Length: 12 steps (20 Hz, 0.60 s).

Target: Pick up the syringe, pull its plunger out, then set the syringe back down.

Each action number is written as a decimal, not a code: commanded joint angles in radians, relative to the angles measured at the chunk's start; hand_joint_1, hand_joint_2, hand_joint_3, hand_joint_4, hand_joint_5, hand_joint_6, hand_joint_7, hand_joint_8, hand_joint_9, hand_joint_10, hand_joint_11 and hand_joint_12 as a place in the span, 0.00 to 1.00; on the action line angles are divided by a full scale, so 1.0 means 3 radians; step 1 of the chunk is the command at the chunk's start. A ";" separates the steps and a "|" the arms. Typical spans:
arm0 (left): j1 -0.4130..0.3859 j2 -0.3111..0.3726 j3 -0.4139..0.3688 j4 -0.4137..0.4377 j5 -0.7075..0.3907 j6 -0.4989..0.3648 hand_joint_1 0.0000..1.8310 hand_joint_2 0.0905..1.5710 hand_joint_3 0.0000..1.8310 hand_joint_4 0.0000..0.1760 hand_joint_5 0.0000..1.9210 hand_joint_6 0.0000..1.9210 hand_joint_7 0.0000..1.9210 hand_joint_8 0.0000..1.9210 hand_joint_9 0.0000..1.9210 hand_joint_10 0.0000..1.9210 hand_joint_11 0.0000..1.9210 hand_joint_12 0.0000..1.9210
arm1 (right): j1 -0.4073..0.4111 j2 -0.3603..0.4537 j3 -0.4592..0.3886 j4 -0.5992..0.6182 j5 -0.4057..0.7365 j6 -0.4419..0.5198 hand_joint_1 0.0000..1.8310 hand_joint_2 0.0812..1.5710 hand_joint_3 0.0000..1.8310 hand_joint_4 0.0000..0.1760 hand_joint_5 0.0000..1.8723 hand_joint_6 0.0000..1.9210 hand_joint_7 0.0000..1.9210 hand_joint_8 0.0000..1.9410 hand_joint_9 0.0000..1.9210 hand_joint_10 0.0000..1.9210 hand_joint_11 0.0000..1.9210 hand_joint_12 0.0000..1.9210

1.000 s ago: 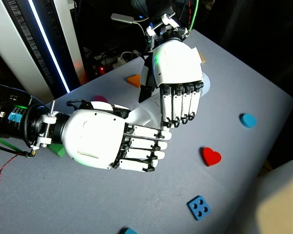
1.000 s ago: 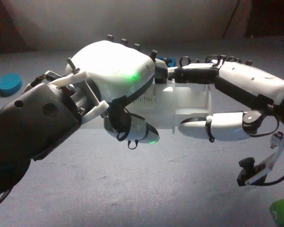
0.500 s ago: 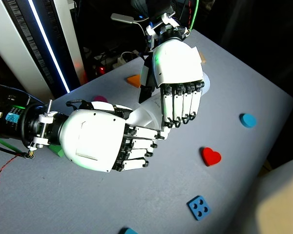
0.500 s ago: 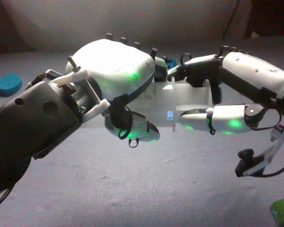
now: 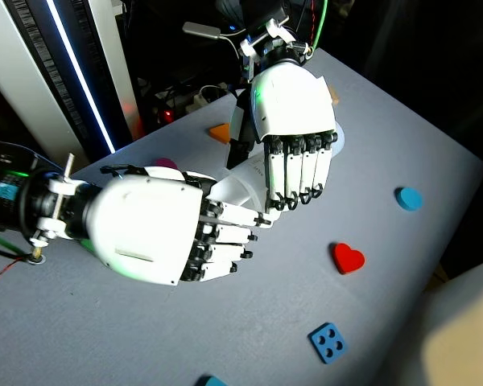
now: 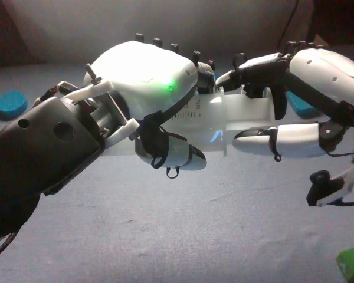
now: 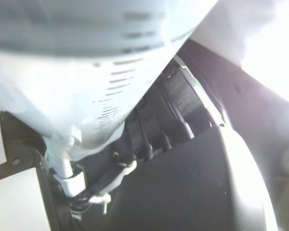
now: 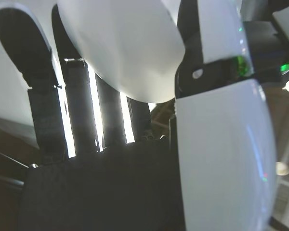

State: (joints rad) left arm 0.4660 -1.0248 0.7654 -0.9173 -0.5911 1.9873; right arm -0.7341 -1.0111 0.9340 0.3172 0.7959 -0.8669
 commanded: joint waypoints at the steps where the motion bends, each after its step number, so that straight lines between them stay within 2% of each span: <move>1: -0.0051 0.0031 0.0005 0.0199 -0.0270 0.0073 0.75 0.70 0.00 0.00 0.42 0.48 0.49 0.59 0.51 0.66 0.51 0.59 | 0.0007 0.0068 0.0018 -0.0020 0.0401 -0.0078 0.75 0.70 0.00 0.00 0.47 0.47 0.50 0.53 0.52 0.63 0.50 0.61; 2: -0.0051 0.0032 0.0005 0.0199 -0.0270 0.0073 0.75 0.70 0.00 0.00 0.42 0.48 0.49 0.59 0.51 0.66 0.51 0.59 | 0.0001 0.0085 0.0011 -0.0019 0.0411 -0.0078 0.75 0.70 0.00 0.00 0.47 0.47 0.50 0.53 0.52 0.63 0.50 0.61; 3: -0.0051 0.0032 0.0004 0.0199 -0.0270 0.0073 0.75 0.71 0.00 0.00 0.41 0.50 0.48 0.61 0.50 0.67 0.49 0.61 | -0.0009 0.0104 0.0006 -0.0019 0.0422 -0.0078 0.70 0.69 0.00 0.00 0.50 0.46 0.56 0.51 0.57 0.49 0.52 0.61; 4: -0.0052 0.0032 0.0005 0.0199 -0.0270 0.0074 0.75 0.71 0.00 0.00 0.43 0.47 0.49 0.59 0.50 0.67 0.47 0.62 | -0.0025 0.0130 -0.0001 -0.0011 0.0436 -0.0078 0.74 0.69 0.00 0.00 0.47 0.47 0.52 0.51 0.53 0.60 0.50 0.61; 5: -0.0051 0.0032 0.0006 0.0199 -0.0268 0.0074 0.75 0.70 0.00 0.00 0.46 0.45 0.49 0.59 0.48 0.67 0.49 0.62 | -0.0040 0.0153 -0.0007 0.0005 0.0442 -0.0078 0.75 0.69 0.00 0.00 0.46 0.48 0.50 0.51 0.53 0.63 0.51 0.61; 9: -0.0050 0.0035 0.0007 0.0199 -0.0233 0.0096 0.76 0.69 0.00 0.00 0.47 0.41 0.52 0.55 0.52 0.64 0.50 0.61 | -0.0102 0.0256 -0.0014 0.0020 0.0471 -0.0048 0.75 0.69 0.00 0.00 0.47 0.48 0.50 0.50 0.52 0.63 0.52 0.61; 11: -0.0048 0.0035 0.0006 0.0199 -0.0233 0.0096 0.75 0.72 0.00 0.00 0.39 0.52 0.47 0.60 0.49 0.69 0.47 0.63 | -0.0112 0.0297 -0.0014 0.0021 0.0471 -0.0028 0.75 0.69 0.00 0.00 0.47 0.48 0.50 0.50 0.52 0.63 0.51 0.61; 12: -0.0048 0.0035 0.0008 0.0199 -0.0233 0.0096 0.75 0.72 0.00 0.00 0.39 0.52 0.47 0.61 0.49 0.69 0.46 0.64 | -0.0115 0.0318 -0.0014 0.0021 0.0472 -0.0014 0.75 0.69 0.00 0.00 0.47 0.48 0.50 0.50 0.52 0.63 0.52 0.61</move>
State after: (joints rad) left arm 0.4633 -1.0248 0.7647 -0.9150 -0.5877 1.9888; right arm -0.7712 -0.9337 0.9154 0.2947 0.8162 -0.8513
